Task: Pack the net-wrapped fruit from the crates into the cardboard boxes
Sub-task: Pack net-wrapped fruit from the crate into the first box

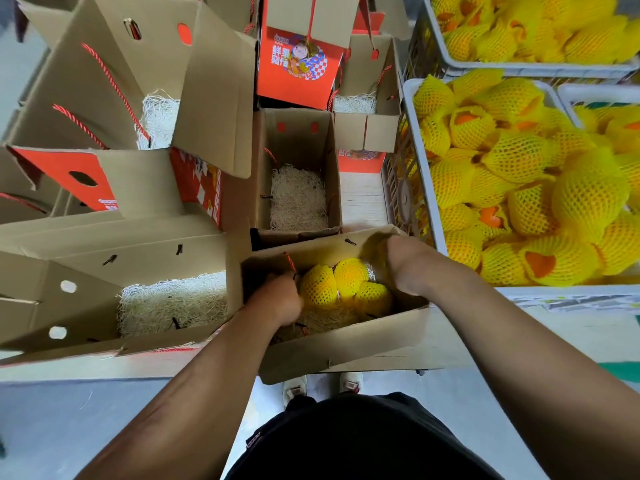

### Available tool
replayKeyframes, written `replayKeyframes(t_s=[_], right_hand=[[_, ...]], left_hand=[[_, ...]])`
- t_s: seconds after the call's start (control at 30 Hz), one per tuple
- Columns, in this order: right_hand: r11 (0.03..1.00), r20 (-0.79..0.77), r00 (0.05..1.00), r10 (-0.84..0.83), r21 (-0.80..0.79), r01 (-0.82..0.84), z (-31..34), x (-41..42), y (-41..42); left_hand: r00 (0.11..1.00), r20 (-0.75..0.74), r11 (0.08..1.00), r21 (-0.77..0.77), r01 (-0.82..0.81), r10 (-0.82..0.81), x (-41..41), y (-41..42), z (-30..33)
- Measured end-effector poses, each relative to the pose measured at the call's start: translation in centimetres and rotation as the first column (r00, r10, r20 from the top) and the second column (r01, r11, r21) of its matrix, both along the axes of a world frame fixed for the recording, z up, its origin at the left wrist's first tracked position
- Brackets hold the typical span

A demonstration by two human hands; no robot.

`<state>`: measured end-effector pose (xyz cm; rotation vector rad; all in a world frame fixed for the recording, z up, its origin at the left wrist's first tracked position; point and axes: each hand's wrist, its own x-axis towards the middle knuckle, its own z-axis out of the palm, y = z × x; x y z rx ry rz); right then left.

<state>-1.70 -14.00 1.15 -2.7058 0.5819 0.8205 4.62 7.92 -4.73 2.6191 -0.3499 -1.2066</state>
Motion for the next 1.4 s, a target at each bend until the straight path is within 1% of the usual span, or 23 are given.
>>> replayKeyframes(t_s=[0.1,0.17,0.23,0.33,0.37,0.4,0.43,0.5,0.53,0.57,0.6,0.63,0.67,0.7,0.73,0.77,0.87,0.93,1.0,1.2,1.3,1.33,1.4], right_hand=[[1.000,0.115,0.993,-0.017,0.027,0.014,0.8,-0.6,-1.0],[1.000,0.157,0.987,-0.013,0.030,0.008,0.8,-1.1,-1.0],[1.000,0.153,0.988,0.007,0.024,-0.011,0.5,-1.5,-0.9],[0.999,0.092,0.996,0.019,0.027,-0.021,0.6,-2.0,-0.2],[0.999,0.106,0.994,0.009,0.045,-0.014,0.8,-2.2,-0.2],[0.997,0.165,0.986,-0.030,0.082,0.017,1.3,-2.5,-0.4],[0.989,0.267,0.959,-0.099,0.133,0.065,2.1,-2.7,-0.9],[0.971,0.505,0.832,-0.231,0.169,0.167,3.5,-3.3,-3.4],[0.970,0.545,0.802,-0.245,0.140,0.201,4.1,-3.6,-5.3],[0.971,0.490,0.838,-0.238,0.093,0.222,4.7,-3.9,-7.1],[0.977,0.335,0.918,-0.212,0.044,0.210,5.1,-4.1,-8.7],[0.984,0.120,0.977,-0.175,0.006,0.175,5.3,-4.3,-10.0],[0.991,-0.070,0.989,-0.132,-0.016,0.131,5.3,-4.3,-10.7],[0.996,-0.186,0.979,-0.089,-0.032,0.085,5.2,-4.2,-10.9],[0.997,-0.229,0.972,-0.049,-0.062,0.036,4.8,-4.0,-10.8],[0.994,-0.234,0.972,-0.016,-0.113,-0.011,4.3,-3.8,-10.6],[0.957,-0.148,0.988,0.051,-0.277,-0.091,2.7,-3.6,-9.6],[0.926,-0.025,0.993,0.113,-0.360,-0.115,2.0,-4.3,-9.5],[0.913,0.107,0.980,0.165,-0.393,-0.111,1.6,-5.2,-10.0],[0.980,0.291,0.953,0.080,-0.200,-0.021,1.8,-6.3,-10.9],[0.994,0.373,0.926,-0.055,-0.070,0.087,2.4,-7.0,-11.1],[0.990,0.430,0.896,-0.110,-0.034,0.138,2.7,-6.9,-11.0],[0.969,0.574,0.791,-0.210,0.016,0.246,3.3,-6.0,-10.6]], left_hand=[[0.999,-0.040,0.997,-0.074,0.021,-0.024,-0.3,-0.6,-0.2],[0.999,-0.047,0.991,-0.136,0.017,-0.023,-0.4,-0.8,-0.1],[0.999,-0.048,0.981,-0.194,-0.006,-0.003,-0.3,-0.7,0.0],[0.999,-0.026,0.963,-0.267,-0.026,0.020,-0.2,-0.4,0.3],[1.000,-0.022,0.962,-0.274,-0.019,0.013,-0.1,-0.3,0.5],[1.000,-0.017,0.963,-0.270,-0.003,-0.001,0.0,-0.2,0.6],[1.000,-0.008,0.967,-0.253,0.018,-0.020,0.0,0.0,0.7],[0.998,0.039,0.978,-0.199,0.056,-0.049,0.0,0.0,0.8],[0.995,0.076,0.983,-0.170,0.072,-0.059,0.0,-0.1,1.0],[0.991,0.115,0.986,-0.140,0.090,-0.074,-0.1,-0.3,1.2],[0.985,0.151,0.987,-0.117,0.107,-0.089,-0.2,-0.6,1.3],[0.979,0.177,0.987,-0.108,0.121,-0.100,-0.3,-1.0,1.5],[0.975,0.193,0.985,-0.110,0.132,-0.109,-0.4,-1.3,1.7],[0.973,0.197,0.983,-0.118,0.141,-0.116,-0.4,-1.7,1.9],[0.974,0.189,0.980,-0.134,0.151,-0.124,-0.4,-2.1,2.0],[0.978,0.166,0.975,-0.160,0.154,-0.128,-0.4,-2.4,2.1],[0.992,0.063,0.945,-0.302,0.125,-0.111,-0.7,-3.4,2.4],[0.994,0.039,0.917,-0.384,0.110,-0.103,-1.1,-3.6,2.3],[0.996,0.039,0.895,-0.436,0.092,-0.083,-1.3,-3.6,2.2],[1.000,-0.014,0.830,-0.558,-0.019,0.014,-1.5,-3.4,2.3],[0.994,-0.069,0.780,-0.616,-0.110,0.086,-1.7,-3.6,2.6],[0.989,-0.096,0.758,-0.635,-0.151,0.117,-1.8,-3.7,2.8],[0.970,-0.165,0.697,-0.674,-0.243,0.179,-2.1,-4.2,3.3]])
